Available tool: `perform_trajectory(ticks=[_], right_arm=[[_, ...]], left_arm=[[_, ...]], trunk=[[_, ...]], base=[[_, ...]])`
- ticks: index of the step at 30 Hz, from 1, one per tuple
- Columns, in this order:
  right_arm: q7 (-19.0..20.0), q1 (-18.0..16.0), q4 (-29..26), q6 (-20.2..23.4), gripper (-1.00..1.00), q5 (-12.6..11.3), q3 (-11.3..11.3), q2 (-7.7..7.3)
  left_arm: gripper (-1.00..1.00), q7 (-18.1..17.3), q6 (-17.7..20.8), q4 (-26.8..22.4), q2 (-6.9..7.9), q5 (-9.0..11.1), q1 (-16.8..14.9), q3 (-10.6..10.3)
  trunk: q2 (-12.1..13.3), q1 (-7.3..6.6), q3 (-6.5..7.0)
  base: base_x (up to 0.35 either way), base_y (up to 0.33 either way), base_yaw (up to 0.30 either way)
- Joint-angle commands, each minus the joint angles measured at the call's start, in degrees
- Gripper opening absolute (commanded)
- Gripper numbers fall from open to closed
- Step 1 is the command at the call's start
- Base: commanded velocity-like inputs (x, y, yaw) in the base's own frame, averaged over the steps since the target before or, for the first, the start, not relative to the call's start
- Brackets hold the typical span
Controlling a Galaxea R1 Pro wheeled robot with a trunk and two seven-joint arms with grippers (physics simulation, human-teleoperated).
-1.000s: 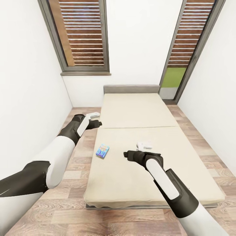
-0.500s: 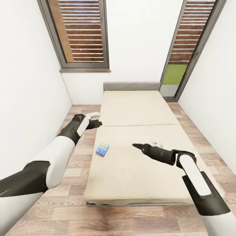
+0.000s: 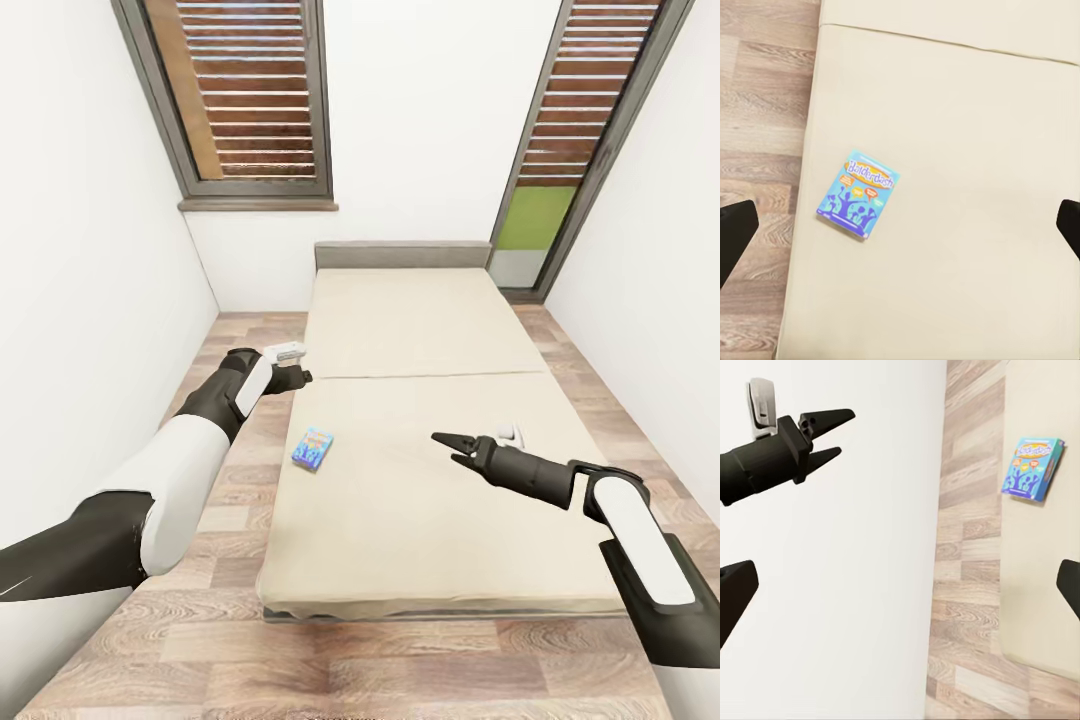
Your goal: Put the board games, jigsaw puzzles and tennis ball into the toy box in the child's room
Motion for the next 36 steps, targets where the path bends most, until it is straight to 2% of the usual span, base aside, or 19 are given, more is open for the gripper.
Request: perform_trajectory(ticks=[1,13,36], right_arm=[[0.0,0.0,0.0,0.3,1.00,0.0,0.0,-0.04],[0.0,0.0,0.1,0.8,1.00,0.1,0.3,0.35],[-0.1,0.7,0.6,-0.1,1.00,0.5,0.1,0.10]], left_arm=[[1.00,0.5,0.2,-0.1,-0.04,0.6,0.0,0.2],[1.00,0.5,0.1,-0.1,-0.04,0.5,0.0,0.1],[1.00,0.5,0.0,-0.1,-0.07,0.6,0.0,0.0]], trunk=[[-0.1,0.03,-0.20],[-0.1,0.03,-1.33],[-0.1,0.03,-3.20]], base=[[0.000,0.000,0.000],[0.000,0.000,0.000],[0.000,0.000,0.000]])
